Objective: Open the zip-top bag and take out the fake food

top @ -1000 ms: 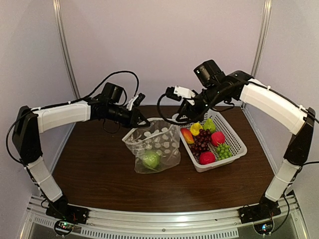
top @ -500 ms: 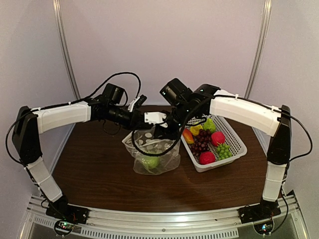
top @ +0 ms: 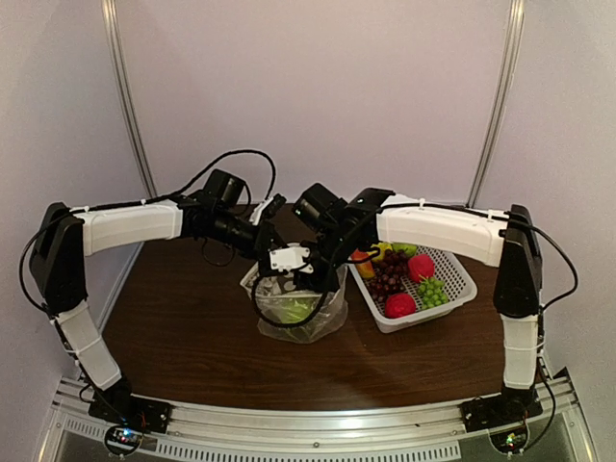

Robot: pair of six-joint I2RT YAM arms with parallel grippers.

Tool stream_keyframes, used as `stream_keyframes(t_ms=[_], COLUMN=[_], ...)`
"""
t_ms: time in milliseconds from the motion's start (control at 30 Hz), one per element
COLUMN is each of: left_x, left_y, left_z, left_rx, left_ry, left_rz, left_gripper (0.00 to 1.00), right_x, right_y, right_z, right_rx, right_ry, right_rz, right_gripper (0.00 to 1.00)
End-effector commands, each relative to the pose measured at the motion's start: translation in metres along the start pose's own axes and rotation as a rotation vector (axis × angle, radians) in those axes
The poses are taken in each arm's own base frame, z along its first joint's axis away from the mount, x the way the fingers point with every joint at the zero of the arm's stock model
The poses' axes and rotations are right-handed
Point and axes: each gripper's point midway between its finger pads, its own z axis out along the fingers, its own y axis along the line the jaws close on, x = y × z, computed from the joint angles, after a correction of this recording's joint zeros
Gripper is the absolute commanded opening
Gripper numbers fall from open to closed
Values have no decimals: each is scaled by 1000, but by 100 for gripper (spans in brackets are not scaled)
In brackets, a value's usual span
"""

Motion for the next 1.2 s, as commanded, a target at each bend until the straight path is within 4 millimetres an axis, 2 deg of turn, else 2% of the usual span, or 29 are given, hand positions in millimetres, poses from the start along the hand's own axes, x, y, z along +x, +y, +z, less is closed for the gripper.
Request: stream_keyframes(t_ms=[0,200,300,467,600,700,833,967,1067,1167], left_x=[4,7,9,13,16,17,19,21,21,20], left_y=[12,18,22,25,26,26,28,28,28,27], left_z=[12,18,19,19,20,20,20,19,18,17], left_rx=[-9,-8,-11,-14,-14,-13,-18,-22,-22,-20], left_ry=[23,39,45,53,60,63,66,69,67,66], left_rz=[-1,-9,-19,-25,-30,-31,-37,-36,-35,-34], left_gripper=[0,0,0,0,0,0,0,0,0,0], right_x=[16,28,27,23,22,23,23,9,-5,-11], right_y=[15,28,25,14,5,-2,-8,-20,-21,-20], right_z=[27,46,52,64,79,90,103,94,85,85], right_rx=[-60,-106,-92,-39,-11,18,31,86,73,52], right_ry=[55,74,60,32,35,37,39,-27,-90,-108], right_rz=[-21,-34,-27,-20,-11,-10,7,62,91,99], right_gripper=[39,59,69,78,80,86,88,87,89,89])
